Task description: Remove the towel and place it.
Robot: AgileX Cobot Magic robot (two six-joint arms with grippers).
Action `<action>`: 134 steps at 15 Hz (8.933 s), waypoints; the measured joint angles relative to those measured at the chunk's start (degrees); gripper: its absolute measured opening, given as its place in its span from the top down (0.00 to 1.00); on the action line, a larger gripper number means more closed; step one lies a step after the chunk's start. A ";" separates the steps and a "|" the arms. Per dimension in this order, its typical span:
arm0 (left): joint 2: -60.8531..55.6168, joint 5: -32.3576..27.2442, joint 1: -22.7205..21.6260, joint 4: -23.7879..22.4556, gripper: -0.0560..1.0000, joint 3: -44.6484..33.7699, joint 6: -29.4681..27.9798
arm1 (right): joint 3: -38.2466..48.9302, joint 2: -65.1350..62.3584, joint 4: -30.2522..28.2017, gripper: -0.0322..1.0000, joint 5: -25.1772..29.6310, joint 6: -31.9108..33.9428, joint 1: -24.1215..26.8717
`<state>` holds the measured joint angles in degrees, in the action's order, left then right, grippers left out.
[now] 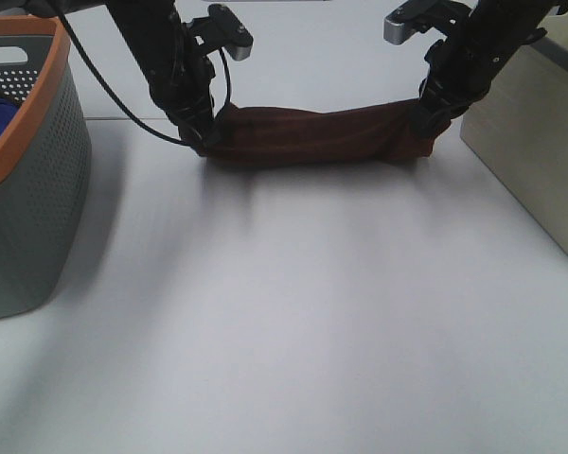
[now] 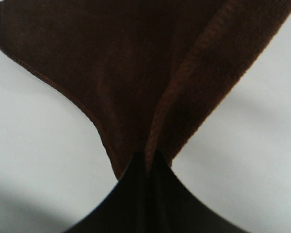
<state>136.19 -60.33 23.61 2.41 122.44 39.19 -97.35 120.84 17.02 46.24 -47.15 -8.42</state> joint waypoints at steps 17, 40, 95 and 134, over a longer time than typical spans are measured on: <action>-11.86 -9.11 -0.63 11.46 0.95 -27.96 2.35 | 18.11 -5.50 7.39 0.97 15.76 1.72 0.06; -12.20 -9.11 0.92 12.83 0.95 -34.89 7.96 | 32.49 -6.82 7.56 0.17 15.58 17.07 0.06; -101.87 12.26 -28.99 -8.08 0.01 -76.60 -33.63 | 58.61 -109.03 -15.41 0.17 16.21 44.35 14.21; -136.48 0.29 -23.89 -1.83 0.01 -93.51 -33.86 | 68.47 -121.12 -11.00 0.23 14.73 40.11 14.21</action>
<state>-0.29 -60.05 -0.29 0.57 28.93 5.33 -28.88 -0.29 6.02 60.96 -7.05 5.79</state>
